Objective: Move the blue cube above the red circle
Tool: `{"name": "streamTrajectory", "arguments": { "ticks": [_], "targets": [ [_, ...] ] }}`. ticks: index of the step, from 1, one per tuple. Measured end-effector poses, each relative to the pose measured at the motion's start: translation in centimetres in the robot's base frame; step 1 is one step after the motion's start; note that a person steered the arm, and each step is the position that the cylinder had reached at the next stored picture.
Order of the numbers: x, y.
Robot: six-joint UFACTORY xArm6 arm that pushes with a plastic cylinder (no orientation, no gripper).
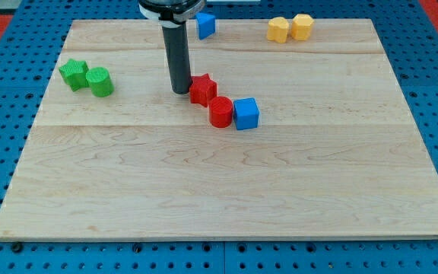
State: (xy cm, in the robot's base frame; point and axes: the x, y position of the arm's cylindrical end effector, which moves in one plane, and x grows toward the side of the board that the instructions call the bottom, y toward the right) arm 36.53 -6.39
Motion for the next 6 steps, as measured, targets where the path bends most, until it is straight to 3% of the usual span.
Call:
{"name": "streamTrajectory", "arguments": {
  "ticks": [1,3,6],
  "targets": [
    [3.3,-4.0],
    [7.9,-3.9],
    [8.0,-1.8]
  ]
}}
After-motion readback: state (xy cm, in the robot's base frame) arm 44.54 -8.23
